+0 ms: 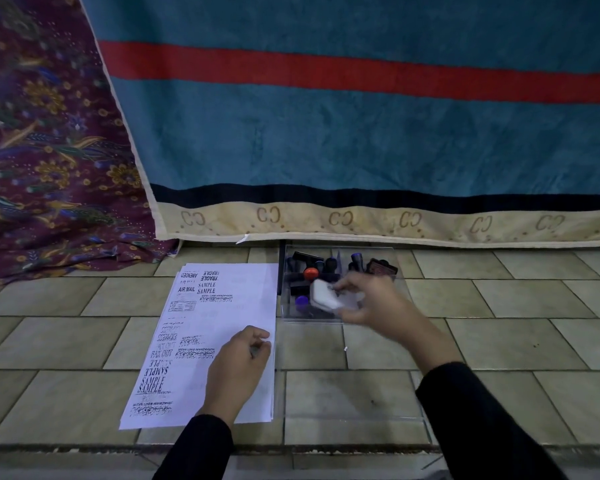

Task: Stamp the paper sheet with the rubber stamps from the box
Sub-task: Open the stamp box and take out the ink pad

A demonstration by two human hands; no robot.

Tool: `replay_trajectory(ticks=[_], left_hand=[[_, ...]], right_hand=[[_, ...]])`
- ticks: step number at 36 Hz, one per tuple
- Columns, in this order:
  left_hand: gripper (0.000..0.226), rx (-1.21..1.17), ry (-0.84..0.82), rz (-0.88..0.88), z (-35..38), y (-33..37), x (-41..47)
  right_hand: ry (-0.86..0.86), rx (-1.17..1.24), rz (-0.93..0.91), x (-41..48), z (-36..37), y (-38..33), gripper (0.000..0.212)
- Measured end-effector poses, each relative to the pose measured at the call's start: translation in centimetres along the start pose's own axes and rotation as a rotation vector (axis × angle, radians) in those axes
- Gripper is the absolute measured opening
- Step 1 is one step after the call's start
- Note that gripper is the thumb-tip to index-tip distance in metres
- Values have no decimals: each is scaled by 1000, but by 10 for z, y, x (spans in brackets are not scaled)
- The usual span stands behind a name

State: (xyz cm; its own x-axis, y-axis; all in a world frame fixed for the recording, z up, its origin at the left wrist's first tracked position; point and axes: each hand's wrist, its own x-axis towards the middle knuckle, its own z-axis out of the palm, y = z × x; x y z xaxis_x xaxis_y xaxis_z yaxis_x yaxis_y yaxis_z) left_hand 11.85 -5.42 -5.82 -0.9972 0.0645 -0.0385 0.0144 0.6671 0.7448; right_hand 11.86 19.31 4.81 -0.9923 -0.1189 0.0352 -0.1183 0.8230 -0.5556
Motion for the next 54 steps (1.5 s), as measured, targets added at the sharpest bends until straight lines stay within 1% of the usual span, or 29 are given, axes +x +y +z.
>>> replay_trajectory(ticks=[3, 5, 6, 7, 9, 10, 12, 18, 22, 27, 30, 35, 36, 38, 42, 45, 54], left_hand=[[11, -43, 50, 60, 0, 4, -1], [15, -45, 70, 153, 0, 5, -2], [24, -27, 54, 208, 1, 5, -2], [39, 17, 15, 258, 1, 5, -2], [66, 159, -69, 339, 1, 6, -2], [74, 227, -94, 369, 1, 6, -1], [81, 303, -109, 410, 3, 3, 2], [77, 324, -101, 425, 8, -5, 15], [75, 298, -122, 425, 8, -7, 19], [76, 218, -165, 363, 8, -8, 21], [76, 182, -200, 330, 7, -9, 22], [58, 155, -236, 288, 5, -5, 20], [58, 144, -230, 284, 4, -4, 20], [67, 121, -208, 280, 4, -2, 18], [78, 81, -202, 254, 2, 1, 14], [84, 73, -210, 220, 1, 1, 11], [78, 103, -200, 261, 2, 0, 12]], right_hand=[[-37, 8, -31, -13, 33, -5, 38], [-38, -25, -48, -18, 52, -4, 39], [-36, -49, -66, -19, 60, -2, 40], [-33, -70, -86, -20, 68, 0, 41], [-32, -98, -117, -20, 81, 4, 42], [-34, -114, -131, -20, 86, 7, 43], [-49, -148, -145, -21, 93, 10, 43], [-39, -168, -139, -24, 98, 10, 44], [-80, -187, -135, -21, 93, 8, 40], [-83, -99, -92, -17, 85, 11, 32], [-44, -44, -108, -13, 78, 7, 23], [68, -58, -144, -2, 73, 4, 25], [83, -66, -146, 1, 73, 3, 26], [127, -96, -147, 5, 71, 2, 24], [222, -202, -196, 11, 72, 2, 10], [278, -202, -208, 15, 76, 6, 8], [234, -288, -209, 27, 78, 5, 8]])
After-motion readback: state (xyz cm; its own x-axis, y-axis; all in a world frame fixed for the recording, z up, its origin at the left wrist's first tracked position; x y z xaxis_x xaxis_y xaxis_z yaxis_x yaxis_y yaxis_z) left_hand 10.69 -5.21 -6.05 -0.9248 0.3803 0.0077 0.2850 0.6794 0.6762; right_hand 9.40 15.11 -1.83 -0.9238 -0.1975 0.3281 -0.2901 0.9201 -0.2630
